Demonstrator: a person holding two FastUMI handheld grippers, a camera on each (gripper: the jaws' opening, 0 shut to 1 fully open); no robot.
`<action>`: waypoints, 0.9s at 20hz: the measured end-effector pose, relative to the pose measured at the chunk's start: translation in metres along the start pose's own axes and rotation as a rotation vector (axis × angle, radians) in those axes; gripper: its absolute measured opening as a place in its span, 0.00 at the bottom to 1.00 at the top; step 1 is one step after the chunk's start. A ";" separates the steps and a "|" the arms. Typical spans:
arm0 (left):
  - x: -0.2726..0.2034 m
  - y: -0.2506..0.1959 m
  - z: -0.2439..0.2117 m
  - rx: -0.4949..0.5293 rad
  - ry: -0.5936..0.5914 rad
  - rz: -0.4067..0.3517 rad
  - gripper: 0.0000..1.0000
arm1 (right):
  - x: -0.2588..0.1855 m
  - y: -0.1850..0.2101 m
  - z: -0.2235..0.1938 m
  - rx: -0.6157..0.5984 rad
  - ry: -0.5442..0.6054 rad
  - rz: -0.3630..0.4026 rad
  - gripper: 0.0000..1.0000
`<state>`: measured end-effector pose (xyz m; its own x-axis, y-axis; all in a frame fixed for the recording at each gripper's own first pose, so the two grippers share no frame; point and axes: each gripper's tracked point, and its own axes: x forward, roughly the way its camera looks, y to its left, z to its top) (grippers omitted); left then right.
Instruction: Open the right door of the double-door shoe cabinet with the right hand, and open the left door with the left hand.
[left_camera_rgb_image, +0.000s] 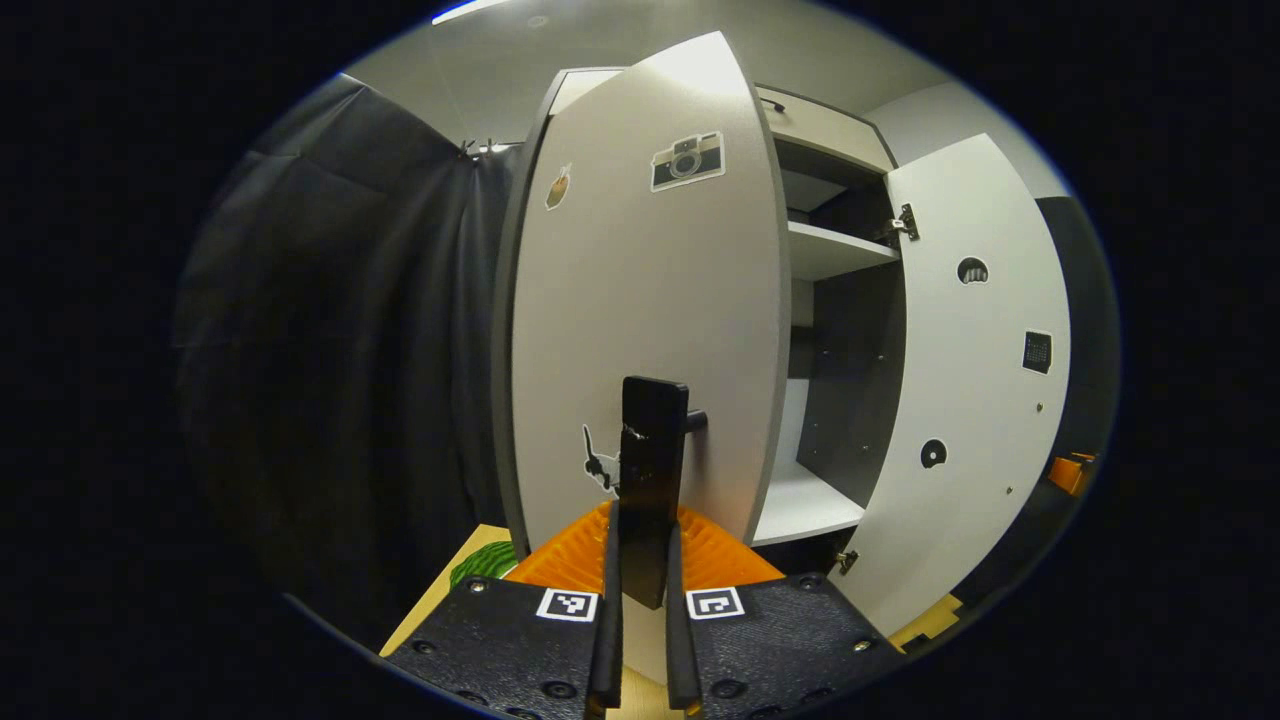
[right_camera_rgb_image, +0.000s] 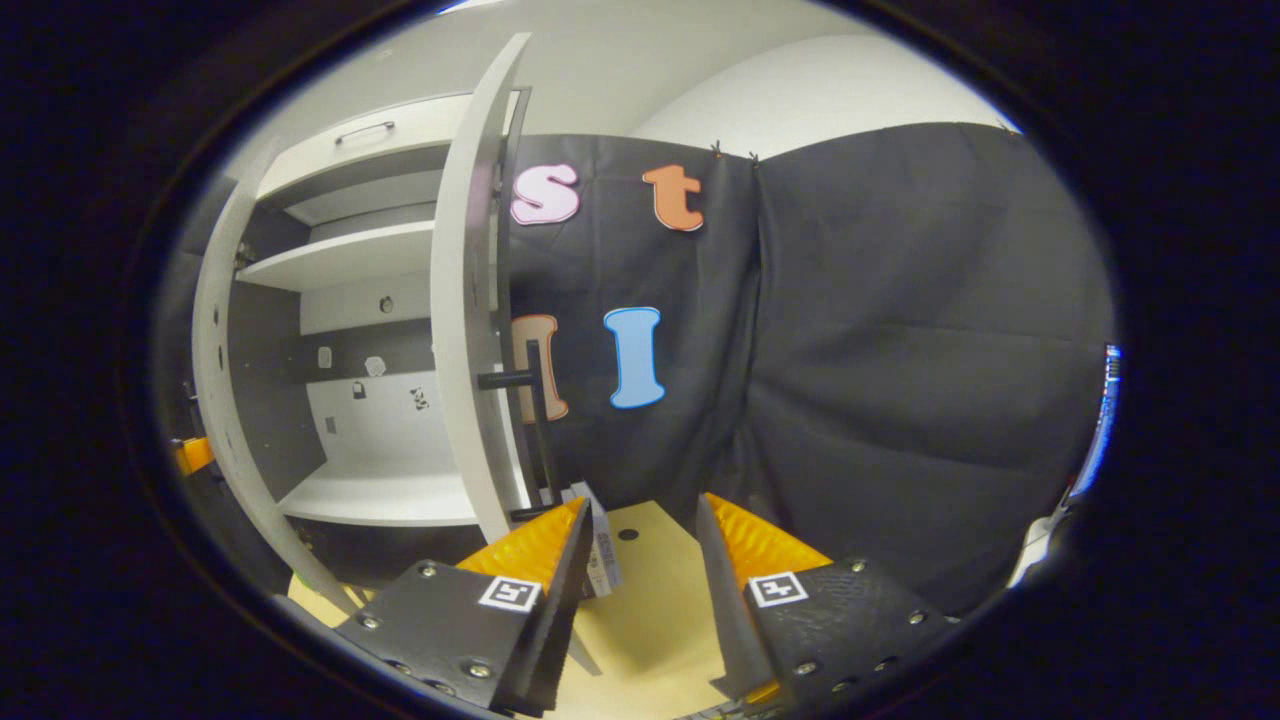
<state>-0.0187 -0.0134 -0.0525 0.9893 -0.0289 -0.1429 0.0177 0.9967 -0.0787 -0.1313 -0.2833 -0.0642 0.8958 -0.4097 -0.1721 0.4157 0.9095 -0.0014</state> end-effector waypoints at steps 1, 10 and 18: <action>-0.002 0.002 0.000 -0.001 -0.001 0.006 0.18 | 0.002 0.001 0.000 0.006 0.003 0.002 0.58; -0.018 0.032 0.000 -0.002 0.003 0.079 0.17 | 0.008 0.009 -0.009 0.036 0.021 0.029 0.58; -0.025 0.059 -0.004 0.050 0.026 0.158 0.08 | 0.020 0.018 -0.016 0.065 0.036 0.047 0.58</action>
<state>-0.0429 0.0456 -0.0574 0.9762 0.1275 -0.1752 -0.1303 0.9915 -0.0045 -0.1087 -0.2743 -0.0836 0.9089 -0.3628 -0.2056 0.3836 0.9208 0.0711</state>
